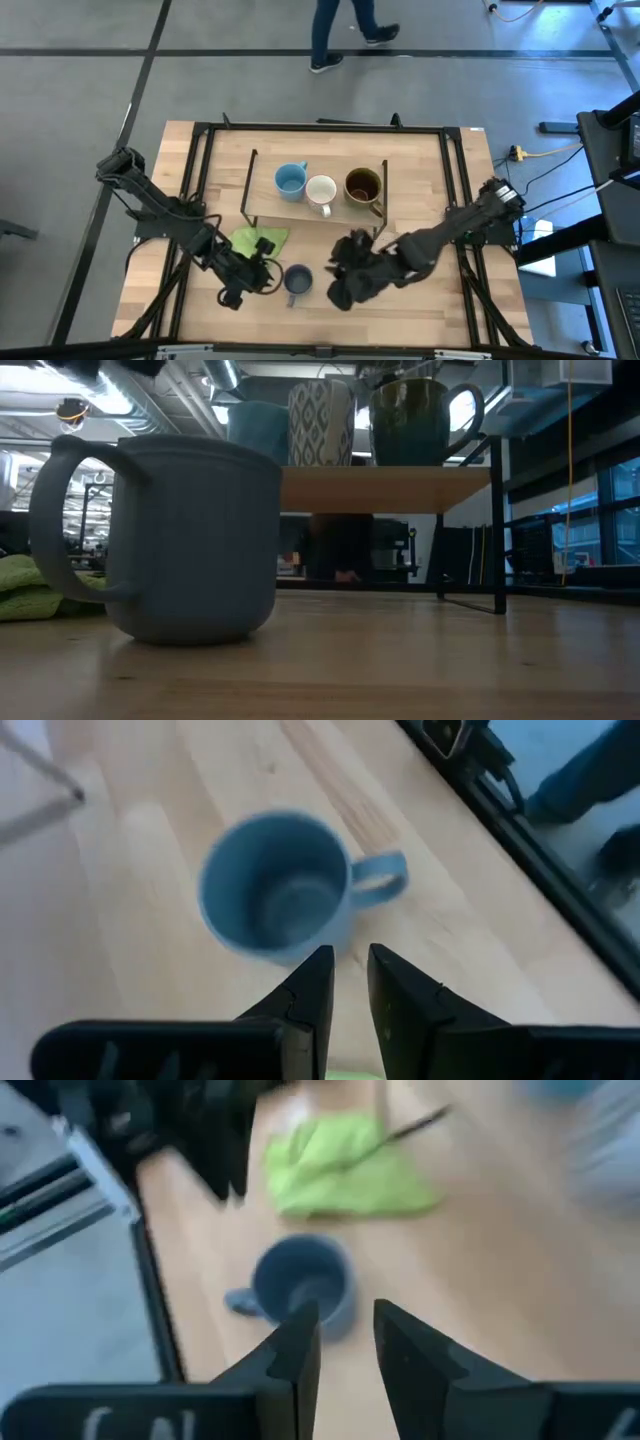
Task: Stack small to large cups/mugs on shelf
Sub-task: Put the gray mug on the shelf
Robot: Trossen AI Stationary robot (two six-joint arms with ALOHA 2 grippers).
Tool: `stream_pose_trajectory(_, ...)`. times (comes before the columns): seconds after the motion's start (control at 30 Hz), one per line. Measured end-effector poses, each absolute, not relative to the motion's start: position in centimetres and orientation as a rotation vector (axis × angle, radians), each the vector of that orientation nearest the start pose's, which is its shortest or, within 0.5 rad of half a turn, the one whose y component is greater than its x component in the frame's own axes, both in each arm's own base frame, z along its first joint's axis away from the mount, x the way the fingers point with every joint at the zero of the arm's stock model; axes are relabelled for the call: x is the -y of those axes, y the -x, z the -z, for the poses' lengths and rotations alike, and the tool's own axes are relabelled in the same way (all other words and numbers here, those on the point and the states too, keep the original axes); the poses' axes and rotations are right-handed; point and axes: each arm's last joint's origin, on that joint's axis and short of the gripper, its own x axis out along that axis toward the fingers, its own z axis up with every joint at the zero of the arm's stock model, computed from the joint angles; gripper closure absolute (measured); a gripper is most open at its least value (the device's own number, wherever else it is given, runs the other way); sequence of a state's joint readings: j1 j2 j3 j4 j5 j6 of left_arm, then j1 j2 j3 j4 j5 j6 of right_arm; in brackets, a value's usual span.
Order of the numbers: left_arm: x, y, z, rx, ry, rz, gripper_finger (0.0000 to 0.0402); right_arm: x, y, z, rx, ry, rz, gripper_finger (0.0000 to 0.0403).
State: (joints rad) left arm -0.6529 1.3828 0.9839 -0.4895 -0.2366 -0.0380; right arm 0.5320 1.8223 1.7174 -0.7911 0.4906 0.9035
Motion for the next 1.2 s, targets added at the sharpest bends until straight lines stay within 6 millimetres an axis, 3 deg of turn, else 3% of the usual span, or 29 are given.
stream_pose_trajectory(0.2, 16.4, -25.4, -24.0, -0.828, -0.484, 0.456, 0.0334, -19.0, -31.6, -37.7, -0.595, -0.312, 0.499, 0.0305)
stream_pose_trajectory(0.37, 16.3, -27.0, -23.0, -0.893, -0.513, 0.537, 0.0331, -19.2, -29.4, -39.8, -0.55, -0.35, 0.582, 0.0305)
stream_pose_trajectory(0.63, 16.7, -27.0, -22.1, -0.953, -0.557, 0.633, 0.033, -19.7, -27.5, -39.5, -0.56, -0.395, 0.661, 0.0305)
stream_pose_trajectory(0.8, 16.9, -27.4, -21.8, -0.923, -0.608, 0.566, 0.033, -19.7, -27.3, -38.8, -0.573, -0.405, 0.691, 0.0305)
stream_pose_trajectory(1.07, 16.8, -28.0, -23.6, -0.863, -0.608, 0.553, 0.0333, -19.5, -26.9, -38.5, -0.623, -0.419, 0.718, 0.0305)
stream_pose_trajectory(1.2, 17.0, -28.0, -23.3, -0.881, -0.609, 0.585, 0.0335, -19.5, -26.9, -38.5, -0.625, -0.418, 0.72, 0.0305)
